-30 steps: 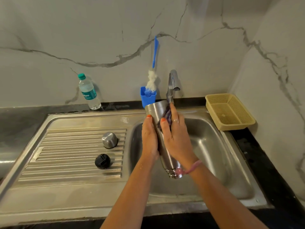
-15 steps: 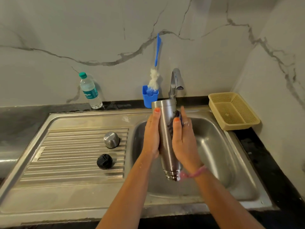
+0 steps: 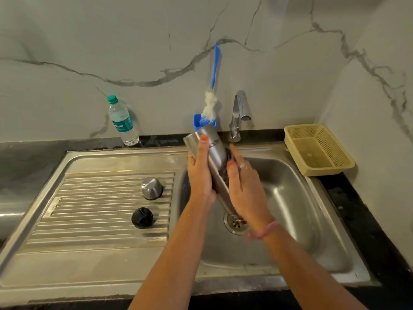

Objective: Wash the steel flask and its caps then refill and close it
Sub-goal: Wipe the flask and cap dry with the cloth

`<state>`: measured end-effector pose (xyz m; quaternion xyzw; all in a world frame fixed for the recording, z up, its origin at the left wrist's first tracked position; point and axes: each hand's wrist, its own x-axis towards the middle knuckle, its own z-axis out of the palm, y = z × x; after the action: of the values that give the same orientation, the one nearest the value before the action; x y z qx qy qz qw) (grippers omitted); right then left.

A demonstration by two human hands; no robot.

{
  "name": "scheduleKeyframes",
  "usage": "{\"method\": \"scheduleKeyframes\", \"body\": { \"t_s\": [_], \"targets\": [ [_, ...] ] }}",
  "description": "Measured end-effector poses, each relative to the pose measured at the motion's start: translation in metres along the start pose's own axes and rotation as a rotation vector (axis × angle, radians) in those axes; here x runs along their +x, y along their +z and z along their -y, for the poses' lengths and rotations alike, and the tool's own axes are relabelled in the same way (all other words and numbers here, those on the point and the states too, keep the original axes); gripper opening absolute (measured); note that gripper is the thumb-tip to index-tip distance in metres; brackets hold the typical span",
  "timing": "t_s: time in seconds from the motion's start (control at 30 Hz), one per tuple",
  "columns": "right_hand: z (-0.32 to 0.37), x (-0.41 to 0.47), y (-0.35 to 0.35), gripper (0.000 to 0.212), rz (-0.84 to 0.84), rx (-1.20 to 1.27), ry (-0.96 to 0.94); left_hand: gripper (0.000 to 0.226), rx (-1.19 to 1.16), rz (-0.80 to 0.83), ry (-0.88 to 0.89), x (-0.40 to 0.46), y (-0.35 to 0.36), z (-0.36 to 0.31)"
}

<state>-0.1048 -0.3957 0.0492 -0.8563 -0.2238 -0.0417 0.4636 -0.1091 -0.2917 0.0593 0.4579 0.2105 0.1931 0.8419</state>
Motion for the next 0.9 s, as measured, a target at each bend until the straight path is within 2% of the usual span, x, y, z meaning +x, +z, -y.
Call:
{"method": "scheduleKeyframes", "body": {
  "t_s": [0.07,0.13,0.2,0.27,0.4,0.5,0.53,0.63,0.8,0.9],
  "targets": [
    [-0.012,-0.034,0.002,0.061,0.009,-0.129,0.013,0.099,-0.058,-0.074,-0.001,0.008,-0.008,-0.001],
    [-0.020,-0.052,0.005,0.062,0.010,-0.159,0.057,0.105,-0.068,-0.110,-0.017,0.011,-0.013,-0.002],
    [-0.021,-0.049,0.005,0.063,-0.019,-0.225,0.073,0.113,-0.079,-0.136,-0.063,0.009,-0.013,0.000],
    [-0.009,-0.031,0.003,0.066,-0.027,-0.317,0.040,0.106,-0.101,-0.145,-0.091,0.008,-0.012,0.002],
    [0.030,0.015,0.000,0.066,-0.016,-0.366,-0.043,0.092,-0.086,0.011,-0.126,-0.002,-0.002,0.009],
    [0.040,0.026,-0.001,0.064,-0.047,-0.566,-0.191,0.070,-0.206,0.089,-0.169,-0.004,-0.002,0.007],
    [0.037,0.021,-0.001,0.065,-0.024,-0.627,-0.230,0.069,-0.232,0.084,-0.172,-0.002,-0.004,0.003],
    [0.013,-0.013,0.002,0.066,-0.018,-0.749,-0.273,0.096,-0.242,-0.048,-0.199,0.004,-0.009,-0.011],
    [-0.033,-0.060,0.006,0.062,-0.038,-0.803,-0.357,0.087,-0.294,-0.145,-0.283,-0.001,-0.012,-0.023],
    [-0.031,-0.056,0.003,0.065,-0.016,-0.643,-0.244,0.089,-0.292,-0.155,-0.287,-0.005,-0.013,-0.018]
  ]
}}
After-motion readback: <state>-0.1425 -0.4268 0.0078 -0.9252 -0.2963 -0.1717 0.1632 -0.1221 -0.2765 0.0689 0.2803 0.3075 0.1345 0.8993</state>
